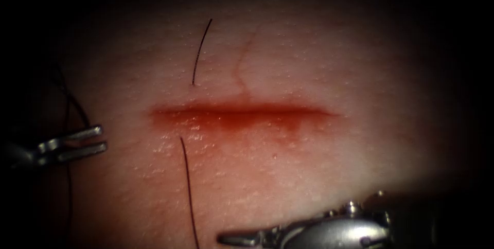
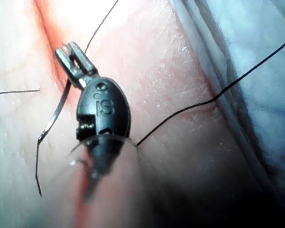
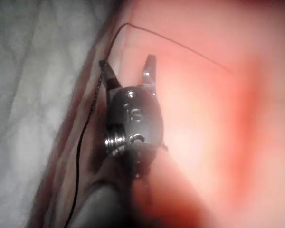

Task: Wound Closure
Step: Use the right gripper to adjust the short suture tail

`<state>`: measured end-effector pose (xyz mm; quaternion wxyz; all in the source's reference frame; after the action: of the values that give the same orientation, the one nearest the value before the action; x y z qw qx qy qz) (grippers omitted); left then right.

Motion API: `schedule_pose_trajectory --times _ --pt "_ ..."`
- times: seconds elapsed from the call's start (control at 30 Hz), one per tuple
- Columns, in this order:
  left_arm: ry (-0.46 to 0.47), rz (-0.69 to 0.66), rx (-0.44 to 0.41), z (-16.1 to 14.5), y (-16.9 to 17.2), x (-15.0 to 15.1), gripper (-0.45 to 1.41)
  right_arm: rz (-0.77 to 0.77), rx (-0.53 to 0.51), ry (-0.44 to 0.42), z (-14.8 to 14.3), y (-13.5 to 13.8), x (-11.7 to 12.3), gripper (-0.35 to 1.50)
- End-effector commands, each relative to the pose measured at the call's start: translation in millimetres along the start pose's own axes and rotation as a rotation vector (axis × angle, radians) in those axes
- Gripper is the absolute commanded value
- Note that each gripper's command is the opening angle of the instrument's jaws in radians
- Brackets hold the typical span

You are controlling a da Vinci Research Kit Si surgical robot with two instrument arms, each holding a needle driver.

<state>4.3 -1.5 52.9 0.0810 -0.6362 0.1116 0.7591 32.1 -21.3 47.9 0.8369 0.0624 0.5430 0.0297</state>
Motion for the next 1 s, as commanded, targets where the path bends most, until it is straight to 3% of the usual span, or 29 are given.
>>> schedule_pose_trajectory --times 0.03,0.17,0.27,0.3,0.47,0.6,0.67,0.77,0.87,0.93,1.0 --pt "0.002 0.001 0.0 0.6 0.1 -0.5 -0.45 -0.015 -0.019 -0.012 0.3 2.0 -0.6 1.38" --pt "0.002 0.001 -0.001 0.6 0.1 -0.5 -0.45 0.036 -0.084 -0.033 -0.4 6.2 -1.0 1.16" --pt "0.002 0.001 -0.001 0.6 0.1 -0.5 -0.45 0.202 -0.157 -0.022 -0.1 8.7 -0.9 1.03" --pt "0.002 0.001 -0.001 0.6 0.1 -0.5 -0.45 0.326 -0.194 -0.027 0.2 9.7 -0.9 0.84" --pt "0.002 -0.005 -0.001 0.6 0.1 -0.6 -0.45 0.589 -0.297 -0.046 1.0 12.5 -2.0 0.83" --pt "0.003 -0.005 -0.001 0.6 0.1 -0.6 -0.45 0.773 -0.342 0.011 1.0 14.2 -3.2 0.88" --pt "0.003 -0.005 -0.001 0.6 0.1 -0.6 -0.45 0.955 -0.345 0.079 1.2 14.6 -4.1 0.76" --pt "0.003 -0.01 -0.001 0.6 0.1 -0.7 -0.45 1.092 -0.346 0.117 1.4 14.7 -4.5 0.56" --pt "0.003 -0.009 0.0 0.6 0.1 -0.7 -0.45 1.177 -0.359 0.174 1.8 15.2 -4.9 0.59" --pt "0.003 -0.009 0.0 0.6 0.2 -0.7 -0.45 1.23 -0.374 0.233 2.1 16.1 -5.1 0.74" --pt "0.003 -0.009 0.0 0.6 0.2 -0.7 -0.45 1.271 -0.376 0.278 2.3 17.0 -5.3 0.78"
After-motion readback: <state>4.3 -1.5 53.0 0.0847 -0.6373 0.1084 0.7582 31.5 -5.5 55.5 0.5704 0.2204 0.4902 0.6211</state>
